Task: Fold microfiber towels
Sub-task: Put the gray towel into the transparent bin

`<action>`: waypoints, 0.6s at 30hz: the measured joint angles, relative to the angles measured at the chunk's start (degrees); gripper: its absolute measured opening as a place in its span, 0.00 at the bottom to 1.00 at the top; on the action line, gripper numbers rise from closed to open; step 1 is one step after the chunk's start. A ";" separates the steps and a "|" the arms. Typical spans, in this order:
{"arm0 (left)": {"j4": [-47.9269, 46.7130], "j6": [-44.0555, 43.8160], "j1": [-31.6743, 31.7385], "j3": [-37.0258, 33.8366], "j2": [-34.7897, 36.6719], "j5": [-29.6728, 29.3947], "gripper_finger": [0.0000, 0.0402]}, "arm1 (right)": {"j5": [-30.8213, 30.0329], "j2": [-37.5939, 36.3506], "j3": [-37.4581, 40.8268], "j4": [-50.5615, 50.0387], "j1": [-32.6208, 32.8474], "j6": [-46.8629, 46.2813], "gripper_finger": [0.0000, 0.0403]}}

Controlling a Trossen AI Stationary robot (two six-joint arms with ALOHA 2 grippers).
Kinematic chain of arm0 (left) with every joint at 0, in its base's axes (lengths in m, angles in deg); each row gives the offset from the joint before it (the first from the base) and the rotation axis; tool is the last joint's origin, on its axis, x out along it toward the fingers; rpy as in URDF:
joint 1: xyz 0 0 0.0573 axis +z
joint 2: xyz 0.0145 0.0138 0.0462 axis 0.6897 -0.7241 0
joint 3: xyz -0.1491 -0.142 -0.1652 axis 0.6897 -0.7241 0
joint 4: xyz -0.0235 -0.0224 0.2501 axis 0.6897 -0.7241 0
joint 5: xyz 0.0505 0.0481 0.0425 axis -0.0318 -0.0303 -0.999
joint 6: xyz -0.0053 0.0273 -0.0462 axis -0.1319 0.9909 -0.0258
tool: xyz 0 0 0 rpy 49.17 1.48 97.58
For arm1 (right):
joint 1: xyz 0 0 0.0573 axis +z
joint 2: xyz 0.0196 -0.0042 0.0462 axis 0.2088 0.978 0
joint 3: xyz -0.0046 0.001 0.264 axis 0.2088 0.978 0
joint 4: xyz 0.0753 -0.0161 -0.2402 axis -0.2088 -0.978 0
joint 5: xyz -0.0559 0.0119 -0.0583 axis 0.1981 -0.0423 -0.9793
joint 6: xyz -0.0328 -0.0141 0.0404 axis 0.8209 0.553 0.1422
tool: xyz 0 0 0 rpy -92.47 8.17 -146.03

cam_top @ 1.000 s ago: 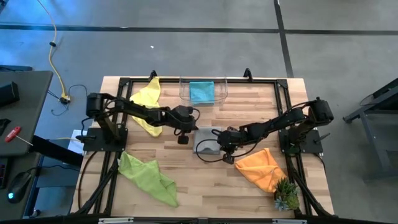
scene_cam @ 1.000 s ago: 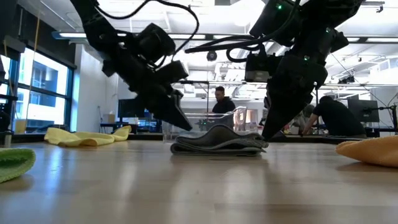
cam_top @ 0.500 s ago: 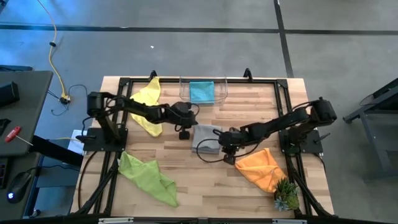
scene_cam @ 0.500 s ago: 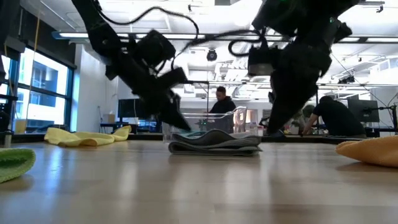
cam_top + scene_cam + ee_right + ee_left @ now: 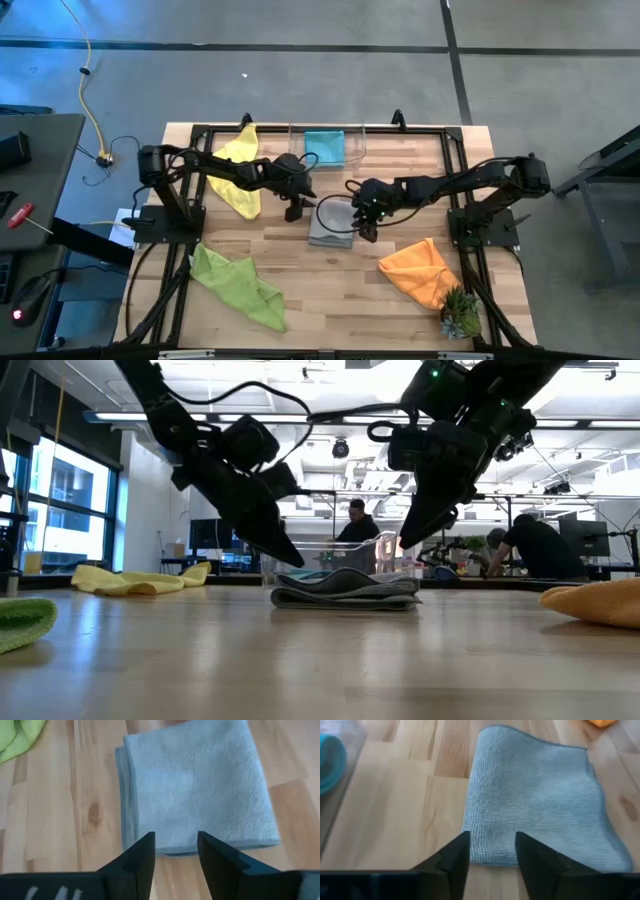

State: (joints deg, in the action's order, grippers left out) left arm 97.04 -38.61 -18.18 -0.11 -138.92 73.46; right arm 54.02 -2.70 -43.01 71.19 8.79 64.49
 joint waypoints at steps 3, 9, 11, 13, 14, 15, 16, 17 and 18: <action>-0.40 0.12 0.07 1.87 -2.32 0.28 0.46 | 1.08 -0.02 0.00 2.11 -0.72 1.83 0.36; -1.04 2.08 0.07 5.77 -6.46 1.21 0.54 | 1.59 -0.02 0.00 2.82 -1.28 3.12 0.42; -1.12 2.16 0.04 6.66 -8.79 2.43 0.54 | 1.59 -0.02 0.00 2.83 -1.28 3.17 0.44; -1.41 2.17 -0.01 7.42 -10.51 3.72 0.53 | 1.59 -0.02 0.00 2.78 -1.28 3.20 0.44; -1.54 2.20 -0.07 7.79 -11.05 4.37 0.52 | 1.59 -0.02 0.00 2.72 -1.28 3.21 0.44; -1.68 2.40 -0.05 8.21 -11.43 5.18 0.51 | 1.59 -0.02 0.00 2.74 -1.28 3.24 0.44; -1.86 3.06 -0.24 8.42 -11.79 5.42 0.50 | 1.59 -0.02 0.00 2.74 -1.28 3.42 0.44; -2.11 4.01 -0.38 8.51 -11.84 5.32 0.47 | 1.59 -0.02 0.00 2.74 -1.28 3.68 0.44; -2.37 5.02 -0.57 8.53 -11.84 5.06 0.45 | 1.59 -0.02 0.00 2.76 -1.29 3.83 0.44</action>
State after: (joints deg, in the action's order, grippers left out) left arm 94.66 -33.58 -18.75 8.42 -150.76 78.52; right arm 55.61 -2.72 -43.01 73.95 7.50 68.32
